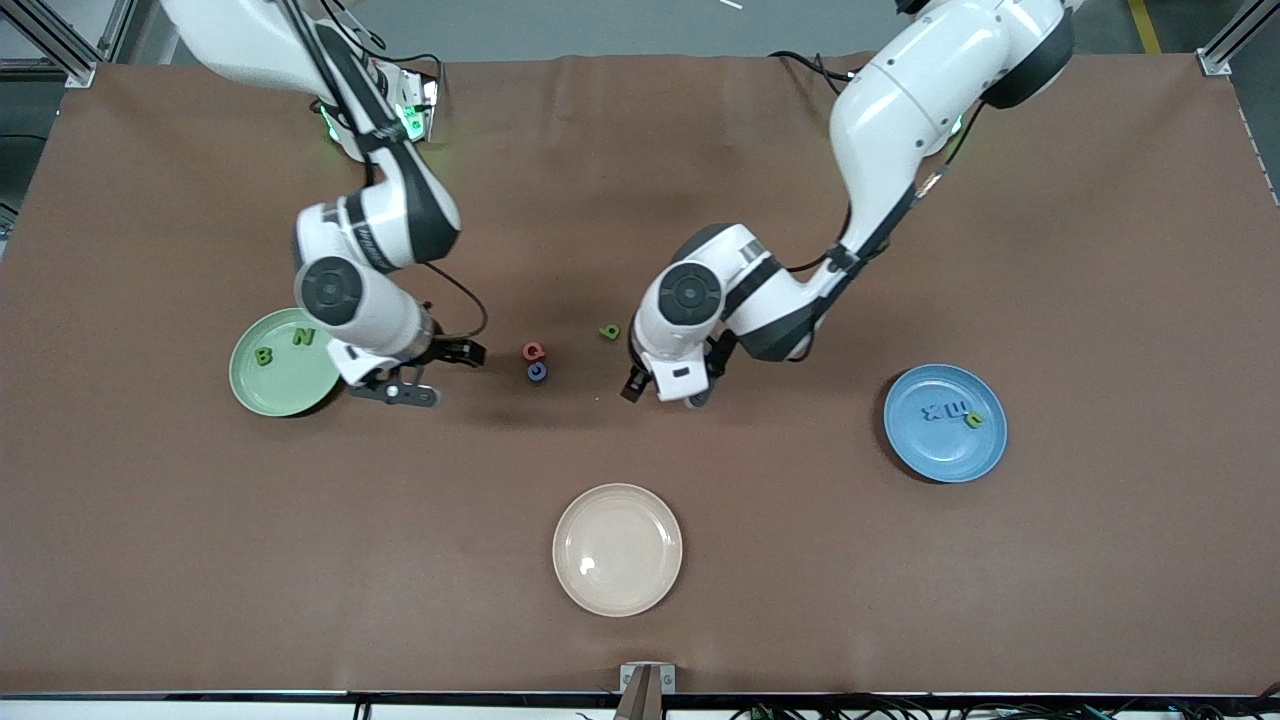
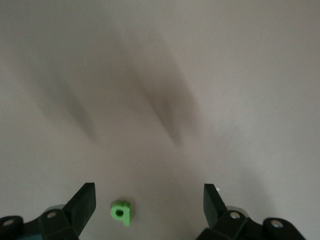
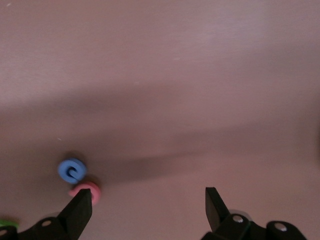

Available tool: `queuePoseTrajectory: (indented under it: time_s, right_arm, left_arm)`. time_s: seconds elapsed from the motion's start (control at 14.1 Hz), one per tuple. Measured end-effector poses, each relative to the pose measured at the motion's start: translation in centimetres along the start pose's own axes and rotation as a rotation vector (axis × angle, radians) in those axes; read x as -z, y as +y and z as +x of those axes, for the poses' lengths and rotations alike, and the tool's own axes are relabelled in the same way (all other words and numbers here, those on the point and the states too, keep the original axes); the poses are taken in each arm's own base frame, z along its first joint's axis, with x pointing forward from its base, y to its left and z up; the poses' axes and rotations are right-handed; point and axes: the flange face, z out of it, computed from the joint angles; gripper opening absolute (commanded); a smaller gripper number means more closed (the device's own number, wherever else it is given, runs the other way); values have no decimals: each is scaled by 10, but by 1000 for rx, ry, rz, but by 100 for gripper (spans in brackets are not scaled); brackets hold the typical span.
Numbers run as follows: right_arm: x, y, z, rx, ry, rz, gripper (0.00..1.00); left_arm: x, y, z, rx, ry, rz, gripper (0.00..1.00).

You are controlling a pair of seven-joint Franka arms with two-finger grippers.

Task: Sort upper and lower case letters into plates
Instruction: 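Grasp the q with the left gripper while the right gripper grasps the c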

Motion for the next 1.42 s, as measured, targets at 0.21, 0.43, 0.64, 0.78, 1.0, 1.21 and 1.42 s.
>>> queuePoseTrajectory:
  time_s: [0.21, 0.43, 0.64, 0.78, 1.0, 1.21, 1.42]
  right_arm:
    - [-29, -31, -2, -33, 38, 25, 100]
    - [-47, -54, -4, -47, 29, 43, 100]
    - [-57, -71, -7, -67, 35, 46, 100]
    - [-64, -82, -12, -75, 39, 46, 98]
    - [-75, -86, -14, -77, 46, 45, 87]
    - [-80, -86, -13, -78, 45, 42, 72]
    - [-83, -85, -14, -79, 40, 38, 56]
  left_arm:
    - [-20, -11, -24, 37, 4, 32, 93]
    - [-36, -21, -45, 39, 10, 55, 88]
    - [-52, -30, -60, 64, 18, 68, 86]
    - [-67, -35, -66, 75, 34, 59, 81]
    - [-81, -38, -72, 77, 56, 37, 69]
    - [-79, -37, -71, 78, 57, 34, 31]
    - [-74, -37, -72, 79, 59, 35, 12]
